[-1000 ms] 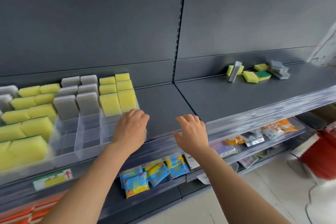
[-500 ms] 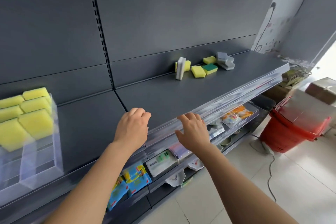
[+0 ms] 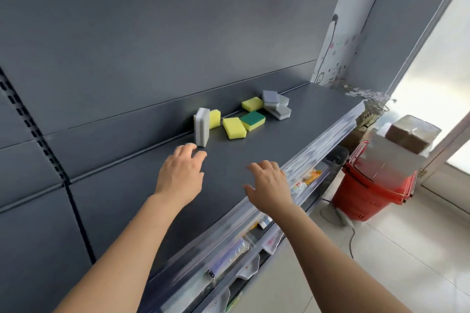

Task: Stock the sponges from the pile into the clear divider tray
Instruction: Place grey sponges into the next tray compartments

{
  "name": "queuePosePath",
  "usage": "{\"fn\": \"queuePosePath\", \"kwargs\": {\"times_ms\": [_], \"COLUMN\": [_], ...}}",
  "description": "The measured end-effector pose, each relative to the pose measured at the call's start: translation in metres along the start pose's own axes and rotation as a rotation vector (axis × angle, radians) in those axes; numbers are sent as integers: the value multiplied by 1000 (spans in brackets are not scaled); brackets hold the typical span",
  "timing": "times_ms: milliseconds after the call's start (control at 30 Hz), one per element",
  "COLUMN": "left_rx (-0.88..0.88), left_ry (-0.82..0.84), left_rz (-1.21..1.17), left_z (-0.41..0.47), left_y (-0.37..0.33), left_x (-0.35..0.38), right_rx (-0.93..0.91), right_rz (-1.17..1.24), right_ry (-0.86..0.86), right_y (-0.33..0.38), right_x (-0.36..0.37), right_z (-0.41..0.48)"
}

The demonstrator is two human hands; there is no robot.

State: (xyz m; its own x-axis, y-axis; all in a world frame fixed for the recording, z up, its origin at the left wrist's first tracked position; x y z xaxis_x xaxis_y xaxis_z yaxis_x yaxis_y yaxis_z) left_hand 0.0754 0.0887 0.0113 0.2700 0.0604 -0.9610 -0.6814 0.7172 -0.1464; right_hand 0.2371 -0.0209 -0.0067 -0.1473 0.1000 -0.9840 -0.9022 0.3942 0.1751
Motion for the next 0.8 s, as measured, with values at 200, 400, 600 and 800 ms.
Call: {"fn": "queuePosePath", "kwargs": {"times_ms": [200, 400, 600, 800], "left_rx": [-43, -188, -241, -254], "left_ry": [-30, -7, -118, -292], "left_rz": [-11, -116, -210, -230], "left_z": [90, 143, 176, 222], "left_y": [6, 17, 14, -18], "left_x": [16, 39, 45, 46], "right_rx": [54, 78, 68, 3], "right_rz": [7, 27, 65, 98], "right_ry": [-25, -38, -62, -105], "right_y": [-37, -65, -94, -134], "right_x": [-10, -12, -9, -12], "right_z": [76, 135, 189, 253]}}
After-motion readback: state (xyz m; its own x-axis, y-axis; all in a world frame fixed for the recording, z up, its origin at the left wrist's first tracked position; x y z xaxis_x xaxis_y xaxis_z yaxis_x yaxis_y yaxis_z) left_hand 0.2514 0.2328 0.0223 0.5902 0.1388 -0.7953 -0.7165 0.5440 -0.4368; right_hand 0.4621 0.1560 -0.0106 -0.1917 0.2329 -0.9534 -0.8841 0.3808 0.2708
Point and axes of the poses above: each hand's wrist, its own z-axis towards the middle knuckle, its own x-axis out of the palm, y = z × x, the point moved 2 cm from there along z, towards the middle knuckle, and after that the axes turned 6 degrees about y, right-handed, at the moved point
